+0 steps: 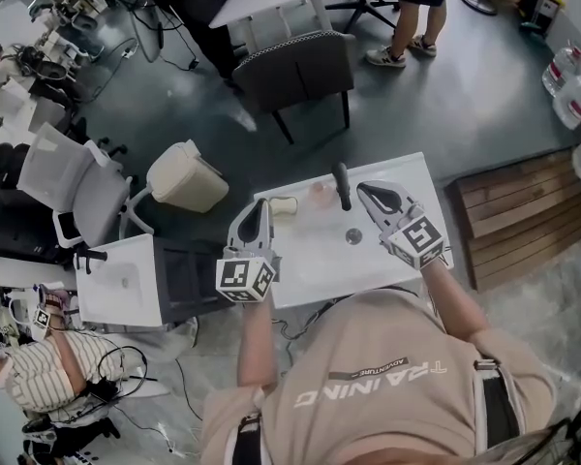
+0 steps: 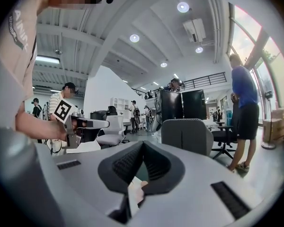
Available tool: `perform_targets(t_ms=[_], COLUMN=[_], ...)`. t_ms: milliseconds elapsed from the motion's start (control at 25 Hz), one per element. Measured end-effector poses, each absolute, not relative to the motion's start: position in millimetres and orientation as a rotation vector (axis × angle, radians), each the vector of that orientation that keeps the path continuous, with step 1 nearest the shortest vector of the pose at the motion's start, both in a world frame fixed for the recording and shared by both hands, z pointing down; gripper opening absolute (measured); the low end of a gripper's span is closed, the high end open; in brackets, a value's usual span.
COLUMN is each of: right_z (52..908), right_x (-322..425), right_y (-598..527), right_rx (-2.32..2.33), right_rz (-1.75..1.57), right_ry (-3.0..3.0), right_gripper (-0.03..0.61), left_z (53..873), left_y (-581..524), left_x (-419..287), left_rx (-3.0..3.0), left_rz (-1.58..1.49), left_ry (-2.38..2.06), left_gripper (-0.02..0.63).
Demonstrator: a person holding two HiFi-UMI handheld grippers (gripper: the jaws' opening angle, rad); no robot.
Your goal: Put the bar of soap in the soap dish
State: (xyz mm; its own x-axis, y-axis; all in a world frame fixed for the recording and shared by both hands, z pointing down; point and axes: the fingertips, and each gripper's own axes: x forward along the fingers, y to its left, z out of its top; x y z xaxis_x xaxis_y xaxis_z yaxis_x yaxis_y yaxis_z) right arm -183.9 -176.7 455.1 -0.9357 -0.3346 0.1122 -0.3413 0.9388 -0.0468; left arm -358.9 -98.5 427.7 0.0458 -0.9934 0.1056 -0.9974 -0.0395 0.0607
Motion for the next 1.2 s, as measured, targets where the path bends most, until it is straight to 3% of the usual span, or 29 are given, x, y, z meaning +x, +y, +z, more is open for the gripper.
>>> perform_targets(t_ms=[1200], right_z=[454], right_x=[-178], right_y=[-167], right_rx=[0.55], right_rz=[0.034], right_ry=[-2.971], right_gripper=[0.012], left_z=[440], left_y=[-82], left_x=[-360], left_rx=[2.14], left_rz=[0.195], left_ry=[-2.142], left_gripper=[0.009])
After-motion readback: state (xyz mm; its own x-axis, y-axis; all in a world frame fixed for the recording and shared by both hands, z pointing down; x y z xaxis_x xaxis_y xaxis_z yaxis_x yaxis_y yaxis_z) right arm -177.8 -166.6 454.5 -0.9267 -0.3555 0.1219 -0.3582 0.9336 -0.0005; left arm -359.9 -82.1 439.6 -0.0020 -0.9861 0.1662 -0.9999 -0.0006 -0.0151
